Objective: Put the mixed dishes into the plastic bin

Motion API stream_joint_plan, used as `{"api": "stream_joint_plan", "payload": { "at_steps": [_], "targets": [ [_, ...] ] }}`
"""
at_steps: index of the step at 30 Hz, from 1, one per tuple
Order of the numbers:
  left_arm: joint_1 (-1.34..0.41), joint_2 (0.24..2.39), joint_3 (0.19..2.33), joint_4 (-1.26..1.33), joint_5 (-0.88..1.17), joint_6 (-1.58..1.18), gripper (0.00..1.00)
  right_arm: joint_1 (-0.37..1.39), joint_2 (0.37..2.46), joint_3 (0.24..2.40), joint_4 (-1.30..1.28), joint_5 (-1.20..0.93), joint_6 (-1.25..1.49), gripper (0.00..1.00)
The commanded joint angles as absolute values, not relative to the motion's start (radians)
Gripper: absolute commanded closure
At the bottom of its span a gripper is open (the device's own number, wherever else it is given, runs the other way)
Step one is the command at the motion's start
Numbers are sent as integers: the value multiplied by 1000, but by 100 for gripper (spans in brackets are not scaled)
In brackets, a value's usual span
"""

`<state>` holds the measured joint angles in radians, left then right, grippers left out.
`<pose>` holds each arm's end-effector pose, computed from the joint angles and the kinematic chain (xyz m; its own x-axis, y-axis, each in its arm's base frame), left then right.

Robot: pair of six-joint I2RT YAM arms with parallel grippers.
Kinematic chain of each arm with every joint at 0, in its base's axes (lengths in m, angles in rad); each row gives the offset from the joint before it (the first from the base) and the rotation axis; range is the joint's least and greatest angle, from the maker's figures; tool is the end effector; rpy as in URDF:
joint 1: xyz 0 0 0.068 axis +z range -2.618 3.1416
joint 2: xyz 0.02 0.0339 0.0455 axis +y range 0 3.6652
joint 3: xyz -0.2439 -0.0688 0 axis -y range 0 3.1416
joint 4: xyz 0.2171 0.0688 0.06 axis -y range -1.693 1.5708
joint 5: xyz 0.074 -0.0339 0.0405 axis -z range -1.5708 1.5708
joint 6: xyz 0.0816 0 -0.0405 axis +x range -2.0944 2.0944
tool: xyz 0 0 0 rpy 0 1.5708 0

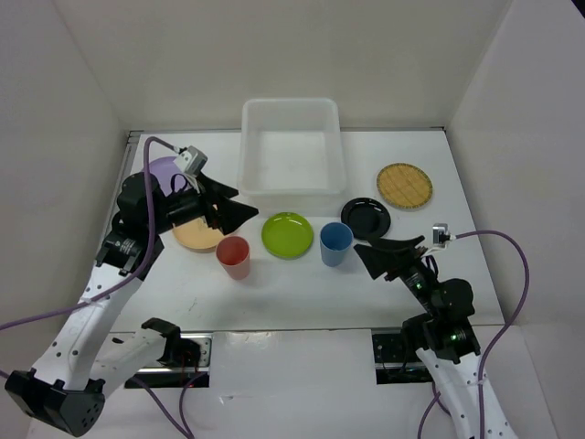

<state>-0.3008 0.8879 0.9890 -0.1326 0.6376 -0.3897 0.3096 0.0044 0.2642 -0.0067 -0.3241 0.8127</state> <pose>0.1915 -0.1102 0.3799 -0.3342 -0.2160 -0.9174 0.7344 0.5504 -0.3971 0.1036 0.0604 0.2662 -0.2590 0.6399 -0.7235 -0.5737 0.5008 0.6482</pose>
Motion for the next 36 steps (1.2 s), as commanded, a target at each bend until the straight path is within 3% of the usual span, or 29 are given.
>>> {"api": "stream_joint_plan", "payload": {
  "at_steps": [1,3,8,14,16,17,22,24,25,26,29,30,31,32,33,34,35,36],
  "targets": [
    [-311,875,1014,-118,617,-328,0,305,-62,250,104,-237,810,0],
    [-311,824,999,-88,617,-313,0,305,-22,291,104,-184,750,0],
    [-311,720,923,35,652,-276,0,305,313,472,118,-120,640,5],
    [-330,825,982,-49,747,-195,0,296,691,699,94,-30,588,6],
    [-339,838,982,-49,747,-195,0,270,732,723,75,6,619,8],
    [-339,838,982,-49,758,-195,0,223,761,723,75,6,635,13],
    [-339,779,960,-38,738,-195,2,28,932,746,103,-198,762,13],
    [-339,779,960,-61,738,-195,17,-32,1009,746,142,-255,773,25],
    [-339,779,960,-72,727,-195,40,-44,1025,746,143,-246,790,32],
    [-339,779,960,-83,707,-195,54,-58,1047,746,143,-218,790,39],
    [-339,758,960,-109,655,-204,81,-116,1069,746,143,-209,810,55],
    [-339,749,960,-121,588,-222,100,-139,1069,746,134,-209,810,69],
    [-339,730,960,-121,554,-233,100,-149,1081,746,124,-209,810,80],
    [-339,721,951,-121,514,-244,100,-149,1081,746,124,-209,810,85],
    [-339,712,942,-108,497,-244,97,-164,1095,746,111,-209,810,83],
    [-339,691,933,-98,480,-256,61,-176,1109,746,110,-209,795,74],
    [-339,690,919,-74,471,-256,19,-176,1109,746,110,-221,795,65],
    [-339,678,919,-74,460,-256,2,-186,1118,746,110,-230,782,57]
  ]
}}
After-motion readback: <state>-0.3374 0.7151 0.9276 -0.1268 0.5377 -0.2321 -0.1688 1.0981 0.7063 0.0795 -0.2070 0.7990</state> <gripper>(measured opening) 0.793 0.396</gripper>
